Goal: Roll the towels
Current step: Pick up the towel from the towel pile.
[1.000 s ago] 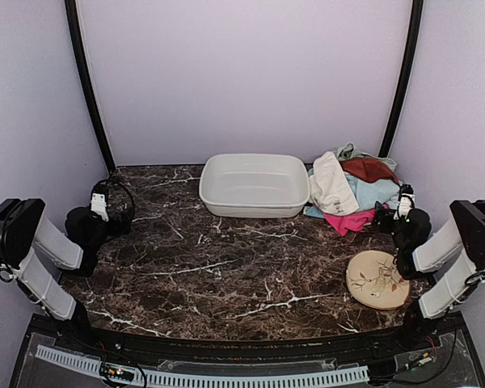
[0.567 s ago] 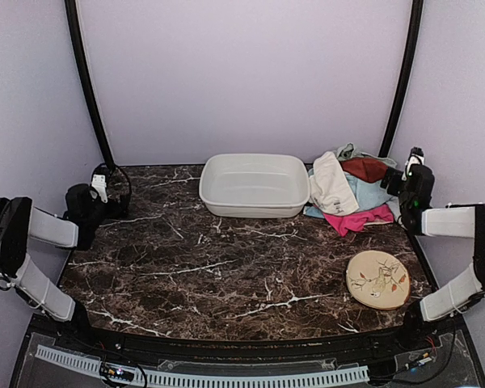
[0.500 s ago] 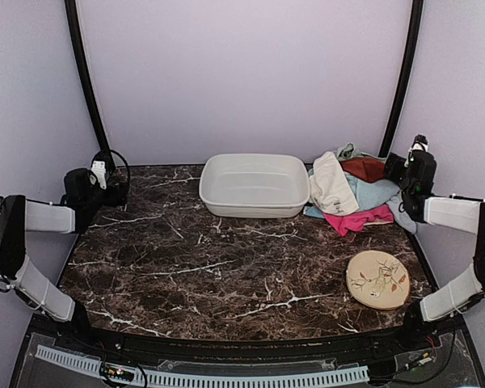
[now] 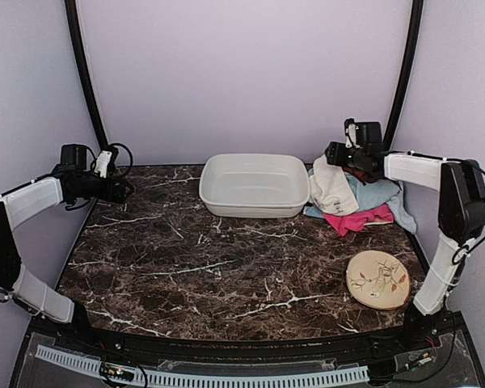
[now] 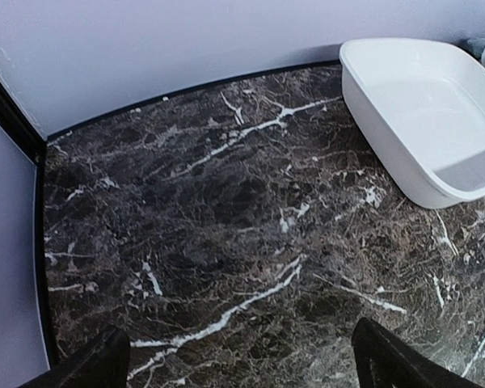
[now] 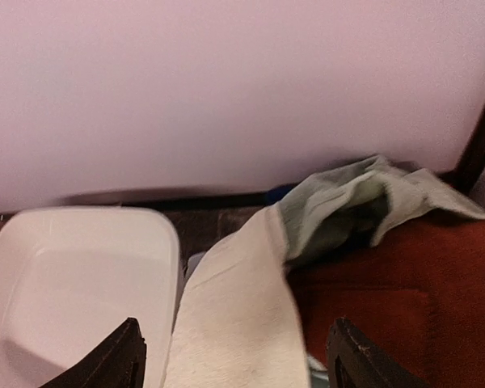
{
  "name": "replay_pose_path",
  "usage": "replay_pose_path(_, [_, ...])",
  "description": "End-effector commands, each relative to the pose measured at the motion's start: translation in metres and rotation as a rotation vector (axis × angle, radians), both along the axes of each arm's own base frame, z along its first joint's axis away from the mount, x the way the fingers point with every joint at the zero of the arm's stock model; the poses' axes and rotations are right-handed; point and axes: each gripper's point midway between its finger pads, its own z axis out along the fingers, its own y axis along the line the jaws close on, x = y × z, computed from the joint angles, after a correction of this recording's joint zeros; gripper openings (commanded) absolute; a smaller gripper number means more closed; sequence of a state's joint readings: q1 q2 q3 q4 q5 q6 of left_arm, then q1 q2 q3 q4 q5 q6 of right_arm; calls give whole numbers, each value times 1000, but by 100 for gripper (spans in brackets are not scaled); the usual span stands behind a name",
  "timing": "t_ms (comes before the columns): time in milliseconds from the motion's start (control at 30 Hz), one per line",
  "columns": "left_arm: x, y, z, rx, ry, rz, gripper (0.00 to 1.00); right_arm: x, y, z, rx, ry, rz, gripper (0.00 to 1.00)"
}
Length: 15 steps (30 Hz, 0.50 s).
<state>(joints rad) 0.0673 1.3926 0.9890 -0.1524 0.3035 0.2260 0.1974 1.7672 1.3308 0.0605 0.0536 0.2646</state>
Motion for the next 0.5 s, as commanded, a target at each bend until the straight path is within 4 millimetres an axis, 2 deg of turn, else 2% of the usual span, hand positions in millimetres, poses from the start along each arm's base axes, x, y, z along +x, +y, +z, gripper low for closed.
replay_pose_path(0, [-25,-5,3,-4,63,-48,99,-9,43,-60,-29,197,99,73])
replay_pose_path(200, [-32,-9,4,-21,78,-63,98,-1,51,-88,-24,265,65,62])
replay_pose_path(333, [-33,-9,5,-26,77,-62,98,0,55,-98,-41,290,52,42])
replay_pose_path(467, [-35,-11,4,-33,78,-67,97,-2,65,-90,-41,272,69,25])
